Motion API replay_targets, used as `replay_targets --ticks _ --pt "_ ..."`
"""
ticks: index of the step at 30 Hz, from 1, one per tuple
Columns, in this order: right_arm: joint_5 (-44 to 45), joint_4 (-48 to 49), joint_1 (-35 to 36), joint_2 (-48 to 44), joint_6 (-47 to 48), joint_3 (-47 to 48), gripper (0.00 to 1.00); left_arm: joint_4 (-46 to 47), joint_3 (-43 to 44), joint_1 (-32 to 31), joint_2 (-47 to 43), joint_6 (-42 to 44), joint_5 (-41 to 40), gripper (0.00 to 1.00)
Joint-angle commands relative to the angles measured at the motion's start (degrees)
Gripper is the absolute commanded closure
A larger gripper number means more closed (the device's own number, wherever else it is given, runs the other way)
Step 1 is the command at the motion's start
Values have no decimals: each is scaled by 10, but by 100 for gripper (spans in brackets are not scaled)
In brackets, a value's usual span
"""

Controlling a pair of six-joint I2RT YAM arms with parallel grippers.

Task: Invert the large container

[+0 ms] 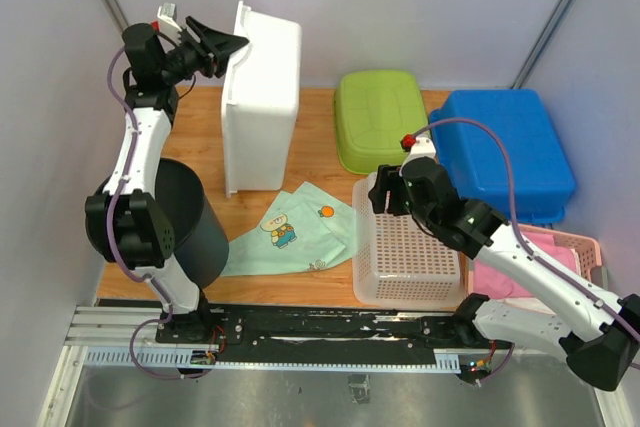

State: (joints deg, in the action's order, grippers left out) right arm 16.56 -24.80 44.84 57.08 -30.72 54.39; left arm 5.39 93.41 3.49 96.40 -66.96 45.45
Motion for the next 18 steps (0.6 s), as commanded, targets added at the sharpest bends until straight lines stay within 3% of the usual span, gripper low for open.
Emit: replay_targets --ticks 1,6,10,18 --pt "-15 19 -9 11 -8 13 36 -197 41 42 60 183 52 41" --pt "-30 24 -9 28 -21 10 36 -281 86 43 67 268 14 31" --pt "-37 25 -9 35 -25 12 36 -380 164 43 76 342 -42 28" --pt "-40 25 -9 37 -23 11 37 -417 193 43 48 384 -102 27"
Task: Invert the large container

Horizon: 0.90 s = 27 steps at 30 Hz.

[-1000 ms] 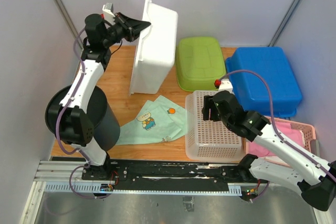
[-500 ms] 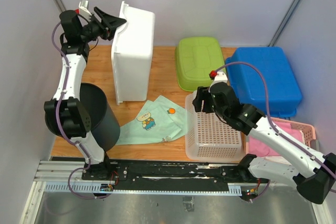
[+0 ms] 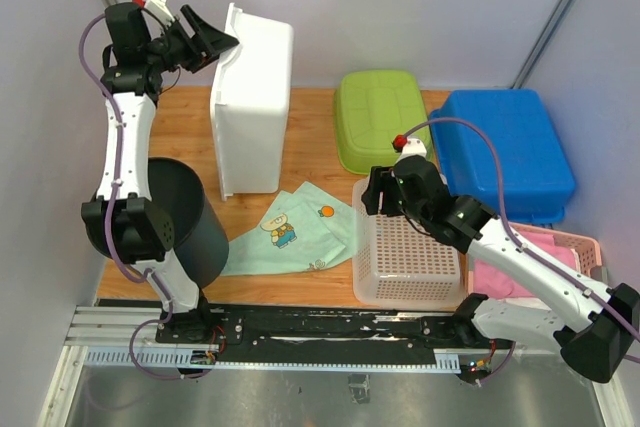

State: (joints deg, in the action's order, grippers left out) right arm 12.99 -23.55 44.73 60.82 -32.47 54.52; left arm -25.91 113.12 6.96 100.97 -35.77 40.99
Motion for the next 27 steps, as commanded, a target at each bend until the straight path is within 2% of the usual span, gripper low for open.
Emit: replay_targets --ticks 1,4,12,16,20,24,27 --pt "-6 13 -9 0 -7 10 37 -105 -4 8 -1 74 -60 28" --pt "-9 13 -8 3 -8 8 37 -106 -6 8 -7 78 -63 36" --pt "-15 16 -8 -5 -19 -1 37 -101 -6 9 -14 60 -31 82" --pt "-18 17 -8 -6 -24 -2 37 -15 -43 3 -24 -17 35 98" --pt "-19 20 -8 -10 -30 -6 37 134 -107 -20 -50 -141 74 100" --pt "-17 16 -8 -23 -34 -13 38 339 -181 -46 -75 -315 92 100" --pt "-9 7 -8 -36 -40 -17 38 444 -199 -55 -78 -424 94 100"
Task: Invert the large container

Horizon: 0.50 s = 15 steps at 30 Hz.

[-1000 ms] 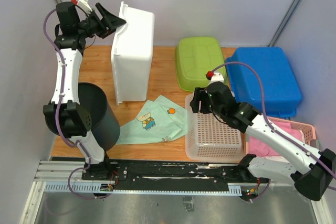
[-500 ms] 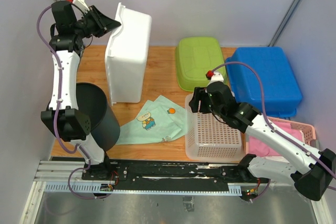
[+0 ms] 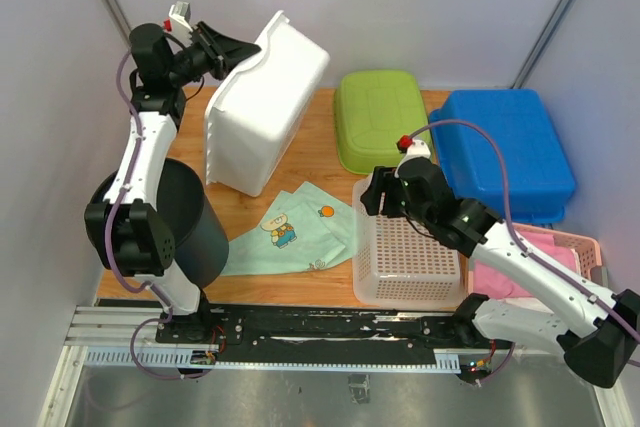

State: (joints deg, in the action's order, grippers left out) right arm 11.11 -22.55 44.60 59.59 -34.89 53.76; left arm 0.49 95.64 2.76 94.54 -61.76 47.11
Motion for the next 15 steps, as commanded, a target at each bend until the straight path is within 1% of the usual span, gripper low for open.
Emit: replay_targets --ticks 1,5,11,12,15 --pt "12 -4 -7 -27 -18 -12 38 192 -22 -14 -15 -182 26 100" --pt "15 -7 -7 -38 -23 -20 38 283 -31 -14 -19 -287 -1 100" --pt "15 -8 -7 -40 -28 -20 38 339 -33 -14 -1 -369 -62 100" --pt "14 -8 -7 -40 -28 -20 38 342 -39 -14 0 -380 -76 100" --pt "15 -8 -7 -42 -29 -20 38 396 -83 -14 10 -448 -108 100"
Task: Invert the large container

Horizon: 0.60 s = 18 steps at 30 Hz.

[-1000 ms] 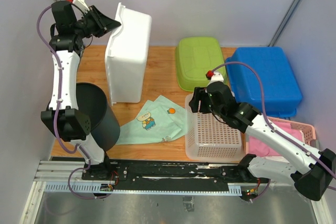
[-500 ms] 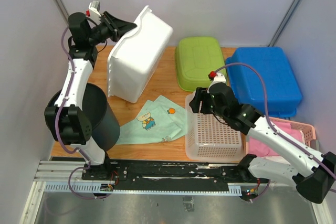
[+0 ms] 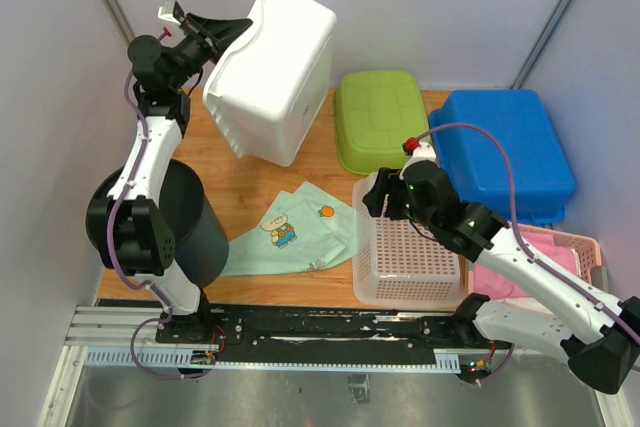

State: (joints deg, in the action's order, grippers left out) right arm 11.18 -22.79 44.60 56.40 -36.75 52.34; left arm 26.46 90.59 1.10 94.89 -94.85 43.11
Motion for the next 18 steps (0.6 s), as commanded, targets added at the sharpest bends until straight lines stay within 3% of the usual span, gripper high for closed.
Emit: replay_targets --ticks 1,8,13,18 --pt "15 -5 -7 -10 -10 -6 38 146 -46 3 11 -134 -75 100" --pt "-6 59 -7 25 -23 0 38 190 -138 19 18 -193 -106 100" --pt "-43 125 -12 79 -48 10 38 218 -208 72 18 -208 -91 100" --pt "-77 134 -17 120 -57 25 38 173 -223 148 30 -170 -39 100"
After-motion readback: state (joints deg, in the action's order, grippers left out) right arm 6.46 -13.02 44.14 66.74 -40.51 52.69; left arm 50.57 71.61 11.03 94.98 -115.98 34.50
